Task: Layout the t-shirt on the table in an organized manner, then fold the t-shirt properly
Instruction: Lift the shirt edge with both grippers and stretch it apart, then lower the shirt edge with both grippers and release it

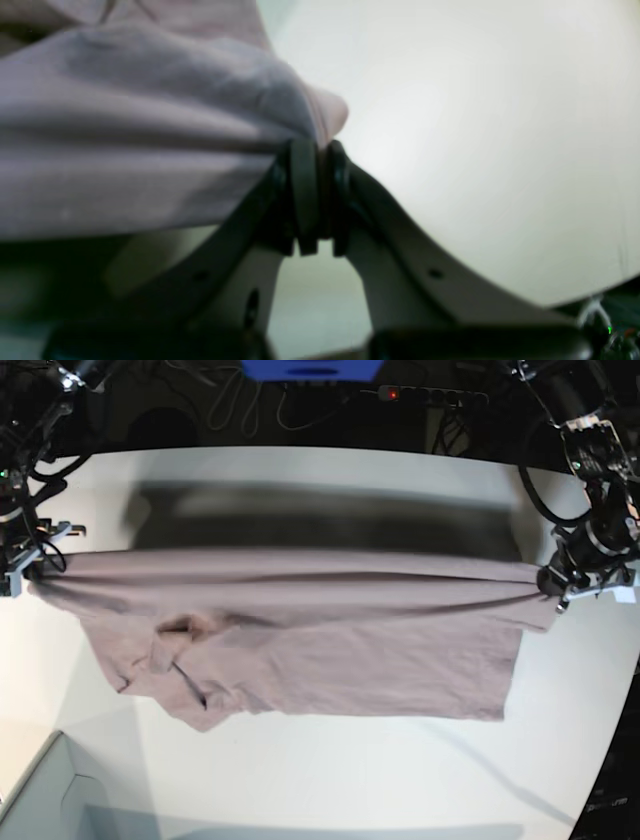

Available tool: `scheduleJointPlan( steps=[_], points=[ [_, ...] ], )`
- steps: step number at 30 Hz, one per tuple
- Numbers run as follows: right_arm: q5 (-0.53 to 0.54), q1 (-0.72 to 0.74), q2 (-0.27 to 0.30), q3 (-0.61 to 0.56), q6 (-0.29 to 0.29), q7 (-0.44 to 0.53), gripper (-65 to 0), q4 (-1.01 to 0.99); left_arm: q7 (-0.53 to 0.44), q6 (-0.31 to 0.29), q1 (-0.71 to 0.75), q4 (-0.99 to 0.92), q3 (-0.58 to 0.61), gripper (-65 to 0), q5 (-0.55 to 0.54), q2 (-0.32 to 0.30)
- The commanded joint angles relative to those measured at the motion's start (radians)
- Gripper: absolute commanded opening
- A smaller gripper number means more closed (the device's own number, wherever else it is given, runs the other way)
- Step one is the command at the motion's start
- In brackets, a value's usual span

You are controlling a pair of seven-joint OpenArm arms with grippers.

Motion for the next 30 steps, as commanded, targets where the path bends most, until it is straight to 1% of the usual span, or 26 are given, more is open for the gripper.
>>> scheduleJointPlan(
  steps=[1, 7, 11, 14, 18, 21, 30],
  points=[
    [0.0, -0.02, 0.0, 0.011, -0.004, 0.022, -65.0, 0.018, -0.015, 0.003, 0.008, 0.017, -0.02, -64.9, -0.004, -0.013],
    [0.0, -0.124, -0.068, 0.012, -0.004, 0.033, -65.0, 0.016, -0.02, 0.003, 0.085, 0.003, -0.029, -64.9, -0.003, 0.01],
    [0.0, -0.18, -0.089, 0.012, -0.004, 0.033, -65.0, 0.016, -0.02, 0.003, 0.134, 0.003, -0.029, -64.9, -0.003, 0.015],
    [0.0, -0.209, -0.091, 0.012, -0.004, 0.033, -65.0, 0.008, -0.02, 0.003, 0.171, 0.003, -0.029, -64.9, -0.003, 0.015],
    [0.0, -0.223, -0.081, 0.012, -0.004, 0.035, -65.0, -0.065, -0.02, 0.003, 0.211, 0.003, -0.029, -64.9, -0.003, 0.015],
    [0.0, -0.226, -0.066, 0.012, -0.004, 0.035, -65.0, -0.111, -0.02, 0.003, 0.212, 0.003, -0.032, -64.9, -0.003, 0.015],
    [-0.002, -0.229, -0.069, 0.012, -0.004, 0.035, -65.0, -0.124, -0.022, 0.003, 0.195, 0.003, -0.034, -64.9, -0.003, 0.015]
  ],
)
